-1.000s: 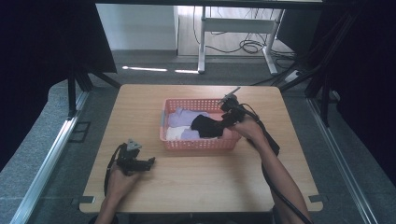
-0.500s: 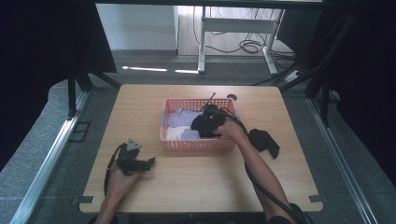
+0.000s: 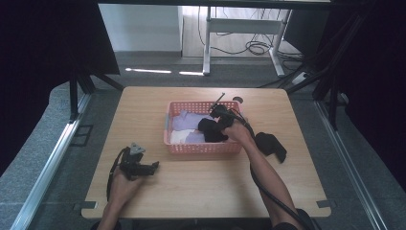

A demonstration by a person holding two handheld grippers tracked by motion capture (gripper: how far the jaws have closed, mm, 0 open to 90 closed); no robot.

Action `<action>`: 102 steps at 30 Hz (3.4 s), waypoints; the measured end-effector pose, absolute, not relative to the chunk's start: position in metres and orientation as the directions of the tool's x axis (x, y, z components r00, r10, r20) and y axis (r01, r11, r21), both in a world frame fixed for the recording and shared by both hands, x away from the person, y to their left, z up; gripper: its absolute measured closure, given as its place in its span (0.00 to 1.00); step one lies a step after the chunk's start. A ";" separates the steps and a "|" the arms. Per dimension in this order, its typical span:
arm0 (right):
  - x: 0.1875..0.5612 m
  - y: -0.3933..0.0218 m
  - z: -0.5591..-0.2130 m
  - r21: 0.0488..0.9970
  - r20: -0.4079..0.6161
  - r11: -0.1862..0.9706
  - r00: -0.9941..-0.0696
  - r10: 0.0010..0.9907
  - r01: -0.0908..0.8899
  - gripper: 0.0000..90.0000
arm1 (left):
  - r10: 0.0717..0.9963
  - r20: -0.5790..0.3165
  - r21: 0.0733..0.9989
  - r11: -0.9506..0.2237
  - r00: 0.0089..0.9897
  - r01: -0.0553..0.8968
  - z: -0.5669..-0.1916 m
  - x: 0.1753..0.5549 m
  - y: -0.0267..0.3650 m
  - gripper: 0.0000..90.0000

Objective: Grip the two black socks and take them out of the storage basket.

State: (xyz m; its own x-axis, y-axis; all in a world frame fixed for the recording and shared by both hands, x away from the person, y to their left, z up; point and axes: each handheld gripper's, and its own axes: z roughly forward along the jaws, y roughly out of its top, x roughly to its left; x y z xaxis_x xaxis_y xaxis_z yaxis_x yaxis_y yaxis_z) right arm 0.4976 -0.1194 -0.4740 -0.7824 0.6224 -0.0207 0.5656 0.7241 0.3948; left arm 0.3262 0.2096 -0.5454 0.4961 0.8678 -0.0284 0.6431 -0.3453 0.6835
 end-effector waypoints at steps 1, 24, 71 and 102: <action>0.497 -0.120 -0.471 0.401 -0.020 0.721 -0.781 0.624 0.566 0.96 | 0.868 -0.028 0.683 -0.345 0.496 0.643 -0.545 0.326 0.210 0.13; 0.483 -0.142 -0.383 0.561 -0.028 0.650 -0.773 0.634 0.513 0.95 | 0.870 -0.031 0.687 -0.338 0.491 0.643 -0.546 0.326 0.209 0.13; 0.471 -0.215 -0.284 0.635 -0.050 0.566 -0.703 0.709 0.526 0.95 | 0.870 -0.032 0.685 -0.340 0.492 0.645 -0.546 0.326 0.209 0.13; 0.462 -0.317 -0.327 0.592 -0.050 0.451 -0.528 0.848 0.668 0.95 | 0.869 -0.028 0.683 -0.344 0.494 0.645 -0.545 0.326 0.209 0.13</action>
